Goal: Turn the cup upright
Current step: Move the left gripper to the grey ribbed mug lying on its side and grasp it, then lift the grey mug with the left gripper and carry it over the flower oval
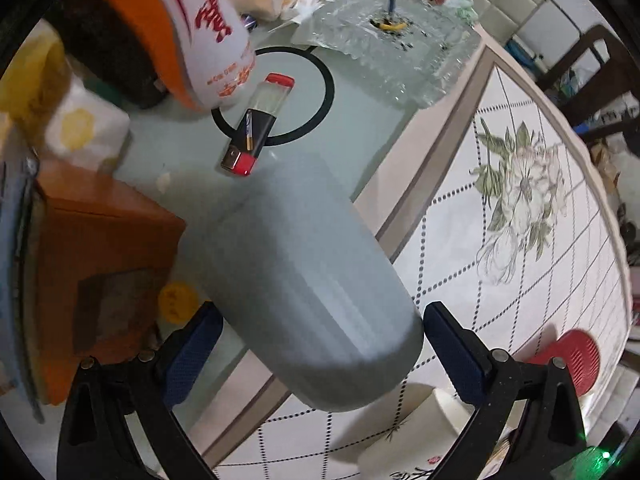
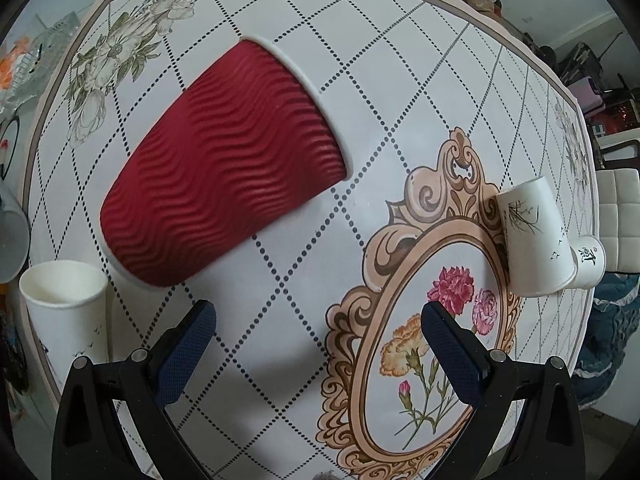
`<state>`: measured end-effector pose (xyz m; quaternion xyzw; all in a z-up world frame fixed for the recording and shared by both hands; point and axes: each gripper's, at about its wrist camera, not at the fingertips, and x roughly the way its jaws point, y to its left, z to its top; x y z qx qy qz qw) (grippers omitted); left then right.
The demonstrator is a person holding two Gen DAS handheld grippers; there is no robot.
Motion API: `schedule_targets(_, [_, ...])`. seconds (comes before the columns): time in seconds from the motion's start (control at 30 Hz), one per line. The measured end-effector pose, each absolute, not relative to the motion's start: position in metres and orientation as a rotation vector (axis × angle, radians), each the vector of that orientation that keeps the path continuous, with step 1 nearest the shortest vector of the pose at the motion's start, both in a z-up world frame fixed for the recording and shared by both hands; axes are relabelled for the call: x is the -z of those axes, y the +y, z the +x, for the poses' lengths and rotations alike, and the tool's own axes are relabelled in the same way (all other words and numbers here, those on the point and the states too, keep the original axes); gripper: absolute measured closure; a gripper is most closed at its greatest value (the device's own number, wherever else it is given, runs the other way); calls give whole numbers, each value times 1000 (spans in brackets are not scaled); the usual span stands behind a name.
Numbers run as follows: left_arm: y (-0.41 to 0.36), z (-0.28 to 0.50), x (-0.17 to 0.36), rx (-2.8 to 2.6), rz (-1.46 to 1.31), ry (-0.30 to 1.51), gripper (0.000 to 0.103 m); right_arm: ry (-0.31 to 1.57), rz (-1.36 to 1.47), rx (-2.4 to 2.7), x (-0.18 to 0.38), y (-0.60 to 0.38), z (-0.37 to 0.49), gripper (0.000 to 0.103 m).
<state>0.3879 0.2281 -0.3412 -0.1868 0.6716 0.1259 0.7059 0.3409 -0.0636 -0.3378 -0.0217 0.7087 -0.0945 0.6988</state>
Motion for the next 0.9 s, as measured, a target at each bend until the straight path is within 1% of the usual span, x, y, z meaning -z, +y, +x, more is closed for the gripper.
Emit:
schedule_targets(0.2, [242,389,340,-284,-498,1458,1,1566,-48,220,336,-65,345,0])
schedule_targets(0.3, [253,386,340,-279,-517,1442,4,1560,-49,223,336,-65,345,0])
schedule_targets(0.4, [261,383,341,-272,-502,1431,6,1554,-48,224,335,-66,342,0])
schedule_targets(0.53, [251,382,337,-208,-427,1409,8,1538,-54,233,324,-55,337,0])
schedule_targets(0.7, [242,379,344,-95,-379,1465,9,1536,-54,239,321,-50,331,0])
schedule_targets(0.9, [255,373,354,-98,-499,1507,9,1533,-38,239,319,-49,323,0])
